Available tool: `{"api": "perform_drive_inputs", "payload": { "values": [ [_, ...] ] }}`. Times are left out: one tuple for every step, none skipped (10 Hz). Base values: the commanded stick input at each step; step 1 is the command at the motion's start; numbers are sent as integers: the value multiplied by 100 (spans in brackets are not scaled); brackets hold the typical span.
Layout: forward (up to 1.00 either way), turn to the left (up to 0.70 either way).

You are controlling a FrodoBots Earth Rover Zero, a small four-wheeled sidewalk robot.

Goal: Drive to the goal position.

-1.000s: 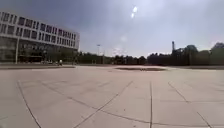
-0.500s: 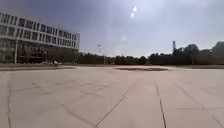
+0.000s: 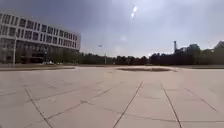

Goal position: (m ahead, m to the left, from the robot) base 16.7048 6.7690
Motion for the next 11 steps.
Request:
{"api": "perform_drive_inputs", "payload": {
  "values": [
    [70, -1],
    [70, -1],
    [70, -1],
    [70, -1],
    [70, -1],
    [70, -1],
    [70, -1],
    [70, -1],
    [70, -1],
    [70, -1],
    [70, -1]
  ]
}}
